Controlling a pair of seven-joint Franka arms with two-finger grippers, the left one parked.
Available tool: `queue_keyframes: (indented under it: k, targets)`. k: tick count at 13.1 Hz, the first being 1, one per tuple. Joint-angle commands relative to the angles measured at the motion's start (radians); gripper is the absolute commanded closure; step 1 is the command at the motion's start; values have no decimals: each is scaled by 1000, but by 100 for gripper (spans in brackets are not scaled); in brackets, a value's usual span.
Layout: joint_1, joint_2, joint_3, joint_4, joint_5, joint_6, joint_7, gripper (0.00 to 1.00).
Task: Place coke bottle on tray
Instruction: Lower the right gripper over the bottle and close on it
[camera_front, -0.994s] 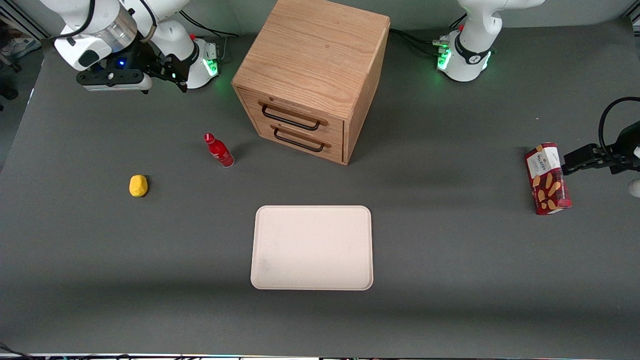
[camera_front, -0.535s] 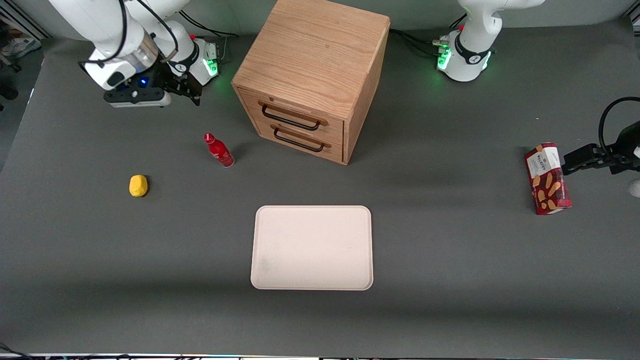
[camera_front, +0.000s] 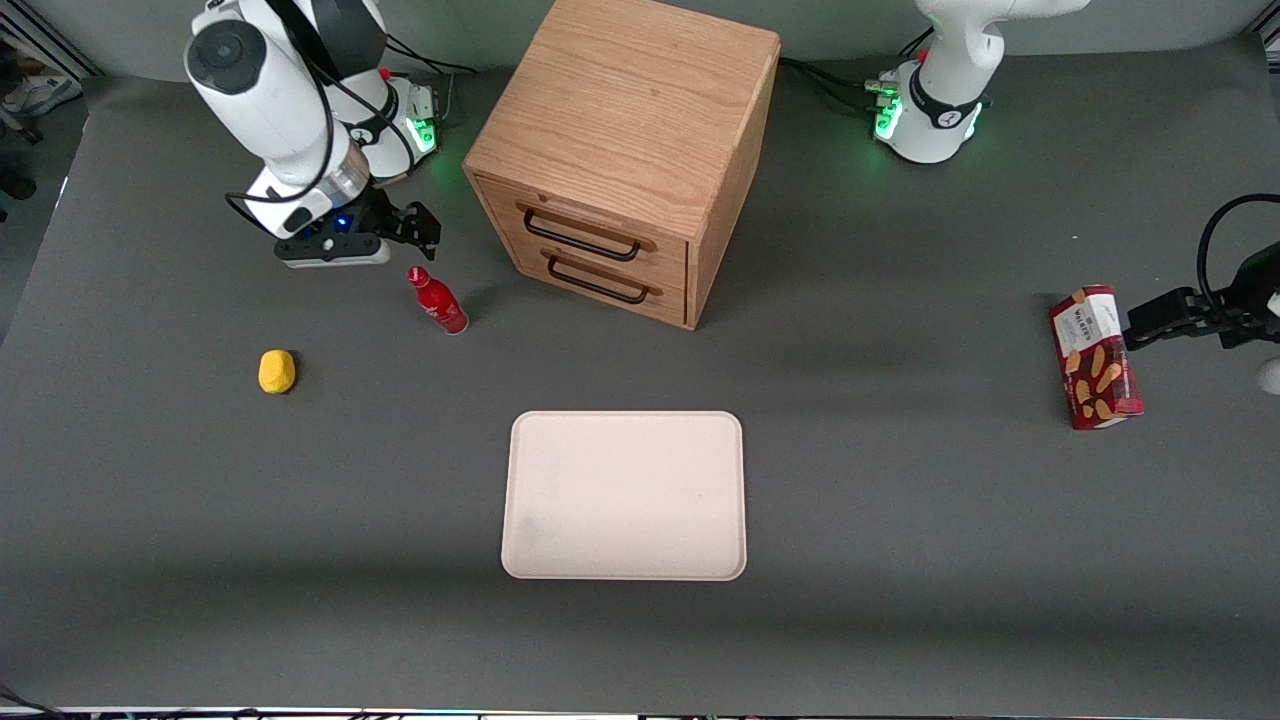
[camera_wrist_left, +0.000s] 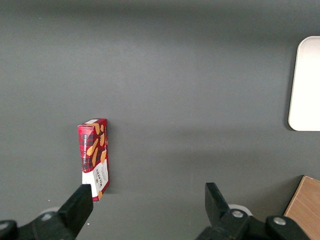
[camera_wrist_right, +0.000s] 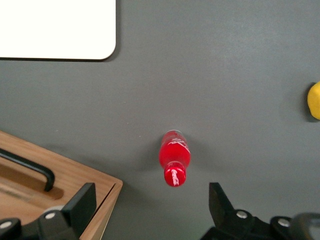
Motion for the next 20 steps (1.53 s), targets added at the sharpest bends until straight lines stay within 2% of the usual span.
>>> queue_keyframes:
  k: [1, 4, 6, 11, 15, 17, 18, 20]
  targets:
    - [8, 14, -5, -66, -19, 96, -13, 1]
    - [10, 38, -5, -140, -20, 209, -15, 1]
    - [10, 65, -5, -166, -54, 268, -39, 1]
    - [8, 81, -5, -193, -62, 314, -45, 1]
    - [8, 90, -5, -215, -62, 357, -47, 10]
    - [8, 88, -5, -214, -62, 349, -47, 27]
    - [7, 87, -5, -212, -62, 331, -45, 41]
    - [7, 81, -5, -209, -62, 306, -45, 76]
